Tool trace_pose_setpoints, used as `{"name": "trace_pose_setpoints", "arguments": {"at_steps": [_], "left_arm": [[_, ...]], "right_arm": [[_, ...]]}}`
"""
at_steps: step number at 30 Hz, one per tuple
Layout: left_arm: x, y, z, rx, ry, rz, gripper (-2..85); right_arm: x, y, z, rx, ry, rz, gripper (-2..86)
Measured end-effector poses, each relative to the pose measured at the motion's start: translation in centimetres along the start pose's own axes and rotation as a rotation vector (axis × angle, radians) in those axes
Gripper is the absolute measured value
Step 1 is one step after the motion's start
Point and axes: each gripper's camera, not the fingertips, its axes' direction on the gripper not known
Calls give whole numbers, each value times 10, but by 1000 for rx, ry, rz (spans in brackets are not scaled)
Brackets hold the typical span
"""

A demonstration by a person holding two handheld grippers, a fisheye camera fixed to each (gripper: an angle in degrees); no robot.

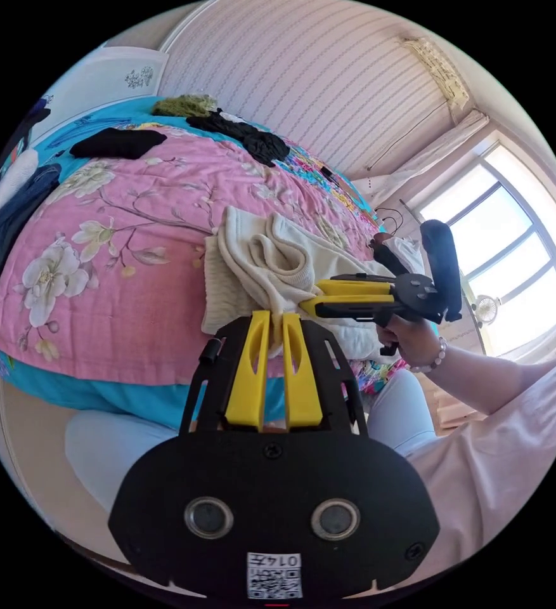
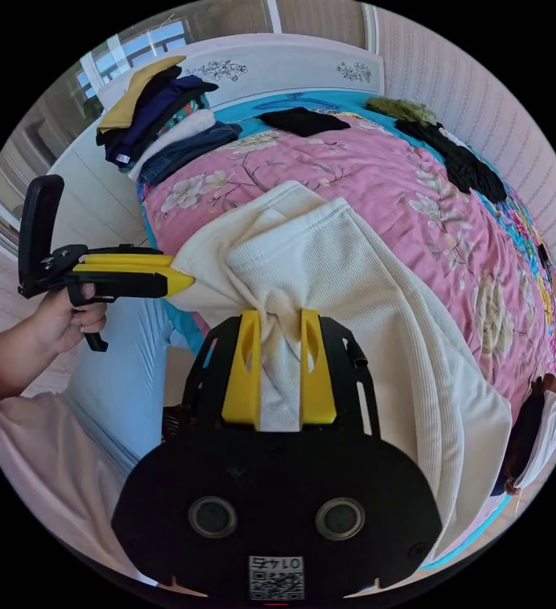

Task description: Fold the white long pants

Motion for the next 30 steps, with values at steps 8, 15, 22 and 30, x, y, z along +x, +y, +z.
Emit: {"name": "trace_pose_setpoints", "arguments": {"at_steps": [8,15,22,30], "left_arm": [[17,-25,-12,-34,-163,44,104],[18,-27,-53,78,-181,20,108],[-5,-75,-30,-15,-194,-36,114],[-11,-109,-20,-196,-191,-75,72]], "right_arm": [[42,32,-6,121,-83,120,45],[119,73,-32,263,-167,323,34],[174,133,-88,435,-128,444,30],[255,261,-253,696,420,642,33]]}}
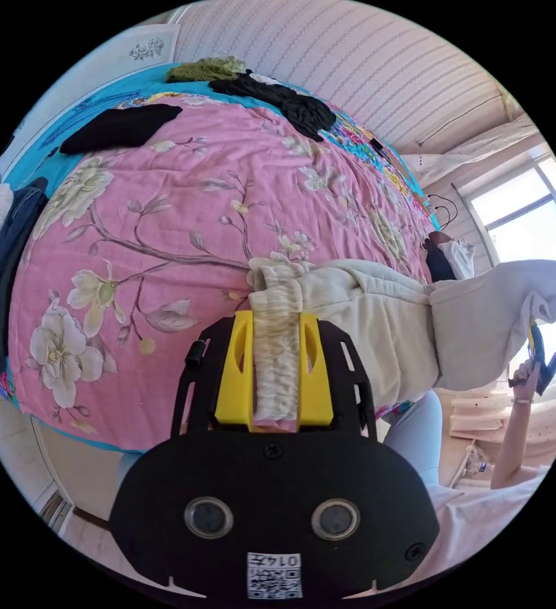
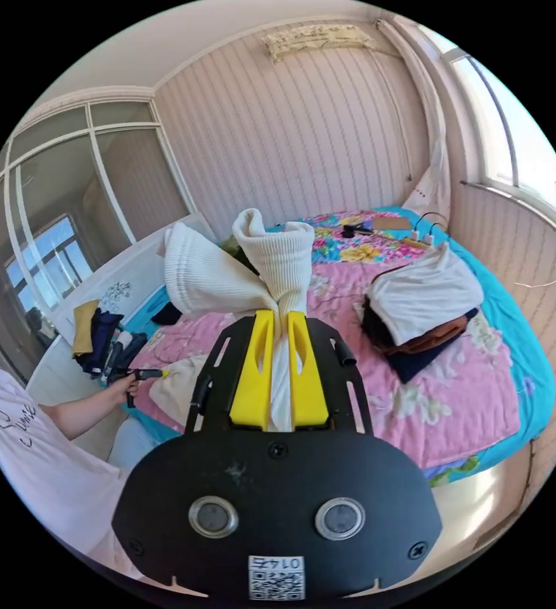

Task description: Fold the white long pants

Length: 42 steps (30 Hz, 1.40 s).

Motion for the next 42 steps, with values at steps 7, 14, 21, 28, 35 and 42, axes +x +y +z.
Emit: {"name": "trace_pose_setpoints", "arguments": {"at_steps": [7,14,21,28,35,42], "left_arm": [[14,43,-66,135,194,136,-6],[33,118,-104,59,377,237,-10],[24,155,-96,-84,248,179,-7],[27,146,-129,10,247,110,52],[60,118,-134,90,219,187,133],[58,135,-109,-59,193,92,138]], "right_arm": [[78,-2,-1,-57,487,111,43],[-87,21,152,-165,52,-329,81],[-305,95,338,-647,-347,-806,115],[-359,143,421,-879,-232,-929,124],[-370,180,435,-886,-196,-916,126],[-375,176,433,-886,-207,-802,102]]}}
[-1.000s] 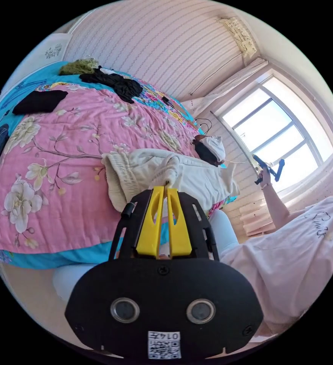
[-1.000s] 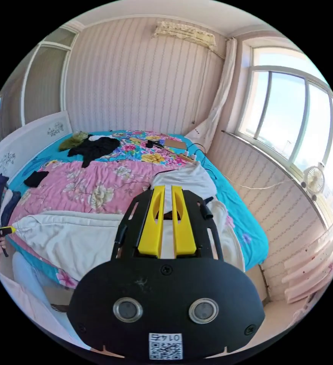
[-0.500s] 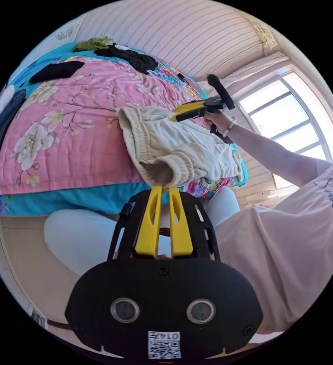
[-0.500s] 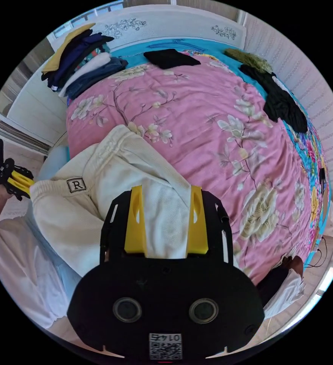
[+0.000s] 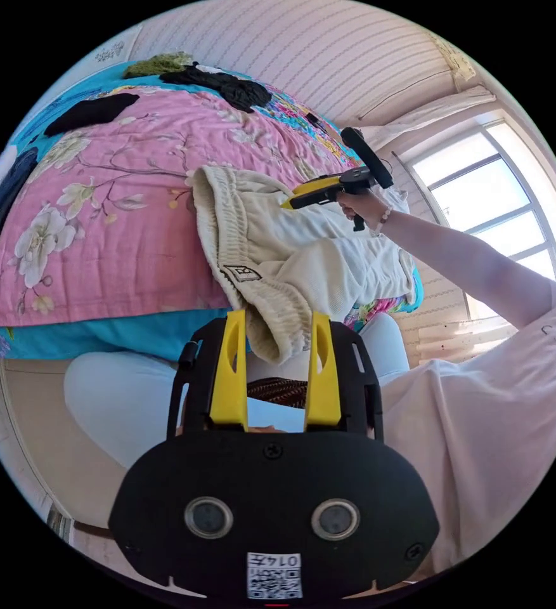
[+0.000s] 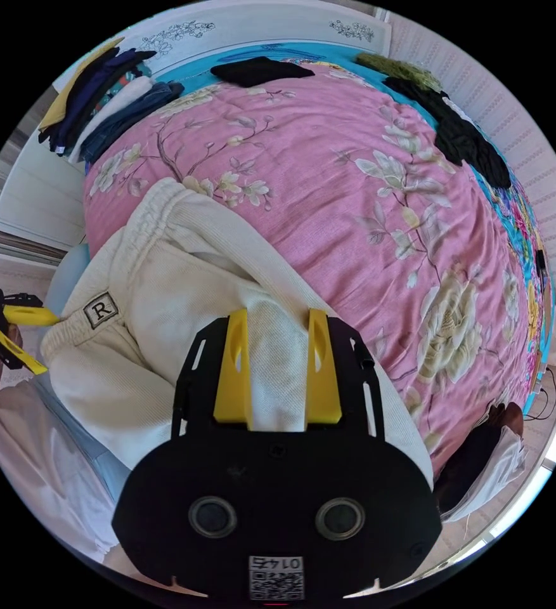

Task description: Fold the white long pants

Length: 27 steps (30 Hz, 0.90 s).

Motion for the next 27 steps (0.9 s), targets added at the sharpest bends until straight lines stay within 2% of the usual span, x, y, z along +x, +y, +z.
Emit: {"name": "trace_pose_setpoints", "arguments": {"at_steps": [4,8,11,13,16,18,19,22,24,26,27], "left_arm": [[5,4,5,-54,47,21,137],[27,-1,17,-79,-33,103,132],[33,0,29,-124,-85,134,67],[34,2,22,-93,-70,131,25],[46,0,-4,-22,-32,169,-1],[68,-6,-28,39,4,280,-7],[74,-8,-34,56,18,313,-7],[106,-22,-67,187,93,445,-9],[120,-35,-106,332,210,512,-10],[123,-37,-145,457,225,568,-9],[118,-35,-173,531,204,586,-9]], "right_arm": [[-7,-5,-2,-13,3,11,90],[-16,-3,-13,1,30,25,78],[-17,-1,-25,-4,28,49,70],[-15,3,-36,-15,28,66,59],[5,24,-85,93,-52,149,20],[33,66,-161,315,-145,248,9],[39,79,-182,362,-141,263,7],[52,146,-296,563,5,289,1],[56,174,-393,683,114,275,0],[54,162,-455,735,172,234,0],[51,135,-485,701,218,178,0]]}}
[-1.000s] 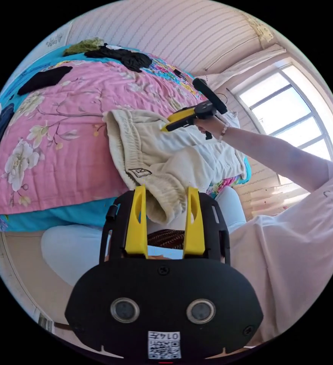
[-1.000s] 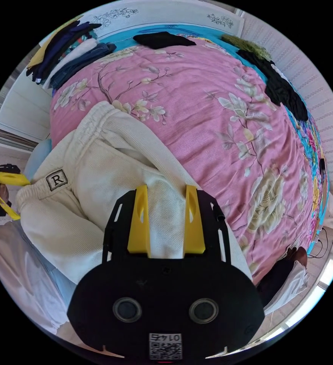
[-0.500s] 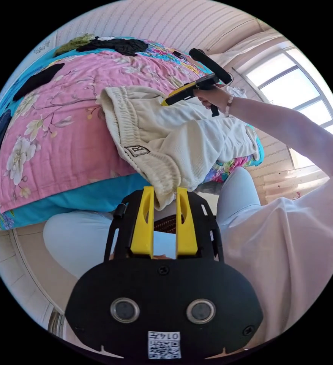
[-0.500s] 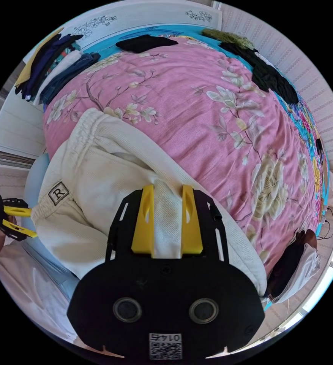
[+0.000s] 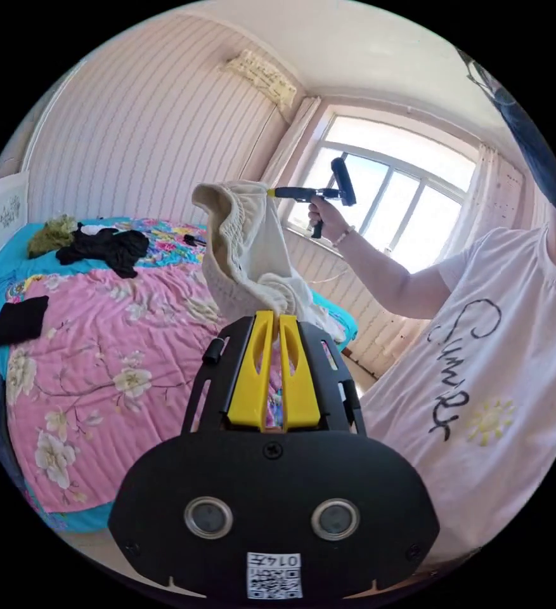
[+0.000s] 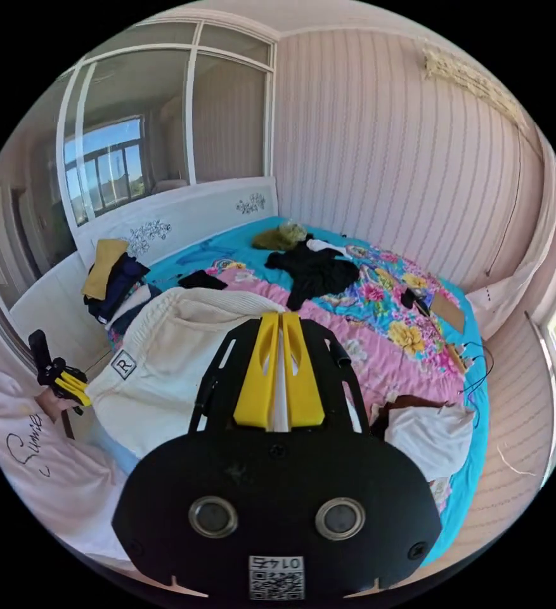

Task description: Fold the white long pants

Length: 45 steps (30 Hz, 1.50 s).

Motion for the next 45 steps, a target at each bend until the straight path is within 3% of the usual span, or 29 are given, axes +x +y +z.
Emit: {"name": "trace_pose_setpoints", "arguments": {"at_steps": [2,5,9,12,15,19,24,27,30,35,43,45], "left_arm": [[-11,-4,-47,87,-84,2,-8],[-45,17,-124,137,-349,-77,-1],[-156,95,-169,-105,-870,-428,19],[-220,164,-176,-259,-1024,-664,-2],[-236,204,-167,-219,-872,-761,-2],[-221,201,-106,-304,-766,-613,12],[-197,180,24,-361,-423,-415,58],[-187,174,105,-464,-307,-334,68],[-173,165,171,-539,-261,-208,78],[-173,159,251,-666,-263,-100,95],[-207,185,337,-889,-358,-181,82],[-211,187,348,-913,-359,-180,59]], "right_arm": [[-17,-58,11,-44,-32,-113,0],[-71,-138,60,-100,-284,-249,3],[-170,-173,180,-180,-342,-279,9],[-213,-135,250,-384,-338,-259,16],[-205,-77,252,-480,-434,-290,43],[-130,8,197,-478,-479,-153,61],[11,165,77,-515,-185,332,72],[73,242,1,-483,-39,635,76],[116,290,-60,-426,29,850,85],[163,294,-115,-338,86,908,92],[259,294,-144,-273,96,1172,179],[279,281,-152,-266,36,1134,139]]}}
